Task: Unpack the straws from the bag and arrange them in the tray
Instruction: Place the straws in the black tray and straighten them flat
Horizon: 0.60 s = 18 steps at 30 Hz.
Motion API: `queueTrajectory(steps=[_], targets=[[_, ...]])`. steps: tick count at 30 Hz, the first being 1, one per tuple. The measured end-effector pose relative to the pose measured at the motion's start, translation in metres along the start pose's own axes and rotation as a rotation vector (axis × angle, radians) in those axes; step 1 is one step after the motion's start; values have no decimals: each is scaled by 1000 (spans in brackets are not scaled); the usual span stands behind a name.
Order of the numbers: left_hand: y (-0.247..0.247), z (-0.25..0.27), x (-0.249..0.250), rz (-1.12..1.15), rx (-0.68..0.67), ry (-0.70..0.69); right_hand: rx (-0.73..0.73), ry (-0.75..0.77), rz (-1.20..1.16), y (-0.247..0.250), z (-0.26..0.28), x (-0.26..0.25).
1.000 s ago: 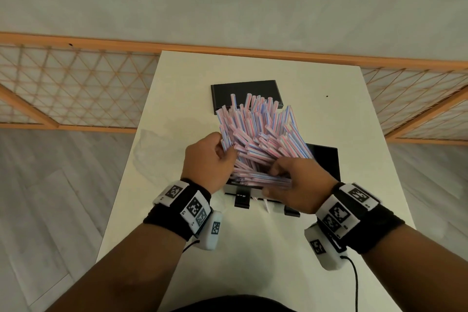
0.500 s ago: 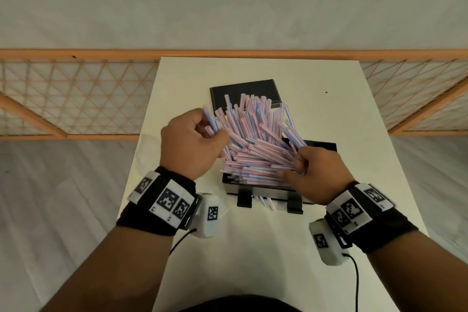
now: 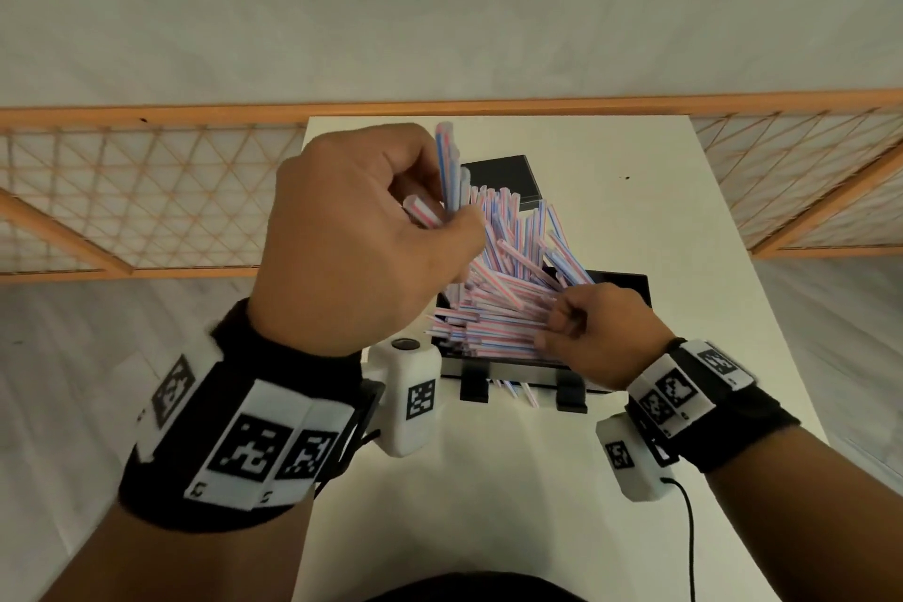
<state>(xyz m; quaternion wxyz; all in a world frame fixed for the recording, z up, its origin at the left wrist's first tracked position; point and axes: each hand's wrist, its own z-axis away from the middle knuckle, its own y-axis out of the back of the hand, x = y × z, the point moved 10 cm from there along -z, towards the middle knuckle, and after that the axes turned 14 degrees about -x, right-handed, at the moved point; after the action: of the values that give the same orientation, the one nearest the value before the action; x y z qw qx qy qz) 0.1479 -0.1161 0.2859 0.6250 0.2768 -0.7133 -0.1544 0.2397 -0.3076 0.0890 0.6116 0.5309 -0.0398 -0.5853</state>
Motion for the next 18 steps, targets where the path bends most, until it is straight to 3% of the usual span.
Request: queueTrajectory(steps=[5, 8, 14, 18], targets=[[-12, -8, 1, 120, -28, -44, 33, 307, -251, 42, 26, -45], [-26, -11, 2, 196, -36, -58, 112, 413, -165, 62, 38, -72], [-58, -14, -14, 457, -63, -18, 188, 357, -98, 49, 21, -78], [-34, -7, -26, 494, 152, -61, 175, 214, -15, 42, 13, -55]])
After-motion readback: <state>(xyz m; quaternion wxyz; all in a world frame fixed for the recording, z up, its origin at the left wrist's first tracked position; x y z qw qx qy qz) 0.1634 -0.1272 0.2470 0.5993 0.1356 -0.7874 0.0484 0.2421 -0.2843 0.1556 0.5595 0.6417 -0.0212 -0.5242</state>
